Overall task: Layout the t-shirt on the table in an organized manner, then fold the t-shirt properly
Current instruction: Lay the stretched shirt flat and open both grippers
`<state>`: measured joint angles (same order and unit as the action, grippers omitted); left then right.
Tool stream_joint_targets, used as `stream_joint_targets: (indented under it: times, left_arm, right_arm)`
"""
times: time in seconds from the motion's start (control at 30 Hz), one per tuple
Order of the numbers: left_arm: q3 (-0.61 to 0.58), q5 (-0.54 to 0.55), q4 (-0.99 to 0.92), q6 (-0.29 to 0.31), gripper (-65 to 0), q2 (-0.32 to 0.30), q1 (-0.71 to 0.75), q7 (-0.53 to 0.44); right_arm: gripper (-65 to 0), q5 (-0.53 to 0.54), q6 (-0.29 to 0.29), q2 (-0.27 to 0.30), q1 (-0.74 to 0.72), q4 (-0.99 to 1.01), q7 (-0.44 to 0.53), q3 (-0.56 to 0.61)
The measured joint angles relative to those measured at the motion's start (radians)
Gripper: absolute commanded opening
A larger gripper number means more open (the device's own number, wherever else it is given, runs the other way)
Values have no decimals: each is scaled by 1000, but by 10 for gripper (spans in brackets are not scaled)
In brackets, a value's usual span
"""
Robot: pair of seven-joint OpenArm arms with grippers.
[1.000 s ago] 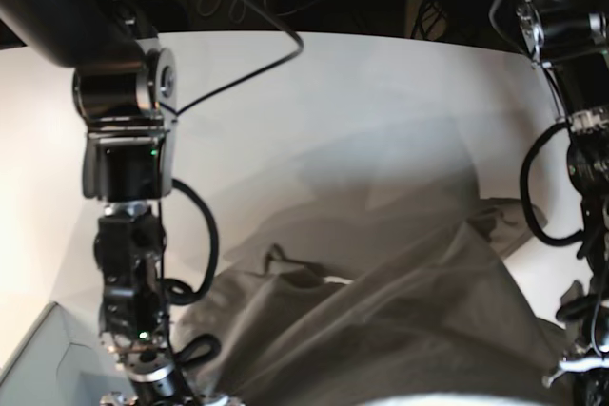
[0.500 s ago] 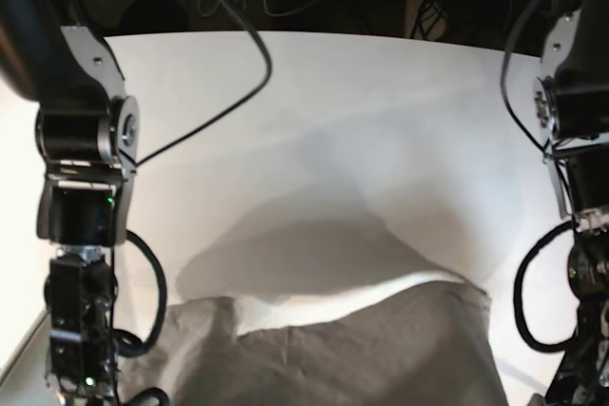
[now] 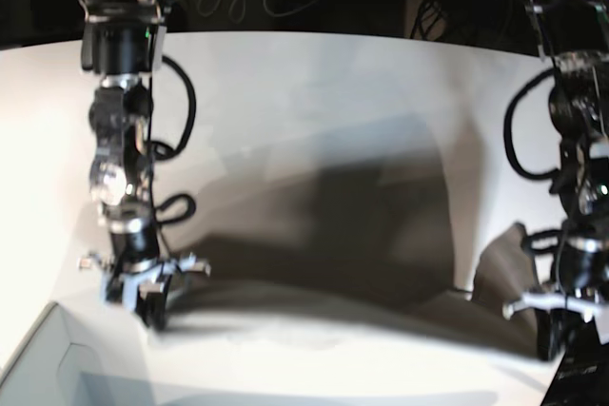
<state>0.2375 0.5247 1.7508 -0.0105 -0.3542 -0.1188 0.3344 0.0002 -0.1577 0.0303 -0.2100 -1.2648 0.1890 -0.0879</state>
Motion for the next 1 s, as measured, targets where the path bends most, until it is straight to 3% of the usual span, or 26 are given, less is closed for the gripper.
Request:
stream_joint_targets:
  times: [0.17,0.3,0.37,0.53,0.63,0.73,0.9,1.0]
  left_arm:
    - [19,4,8,8,-649,15,242,8]
    - [57,-4,-43,4,-649,85,325,-1]
    - [79,4,-76,15,-649,110,343,5]
    - [108,-3,-116,0,-649,118,374,1]
    - [106,-3,-116,4,-649,118,393,0]
    - [114,-3,-113,12,-649,118,419,0]
    - [132,-3,-117,6,-649,118,425,-3]
    - [129,-4,-117,10,-649,116,426,2]
  right_arm:
    - [-650,0,-1,-50,225,-25,100,3]
    - [-648,0,0,-59,342,2,122,57]
    - [-597,1,0,-64,370,10,137,85]
    - [-398,1,1,-61,435,56,139,106]
    - [-345,-3,0,-61,504,-31,165,74]
    - [-342,9,5,-47,557,-164,237,21]
    - [-339,4,4,-50,549,-269,232,41]
    - [-339,5,8,-43,464,-261,148,72]
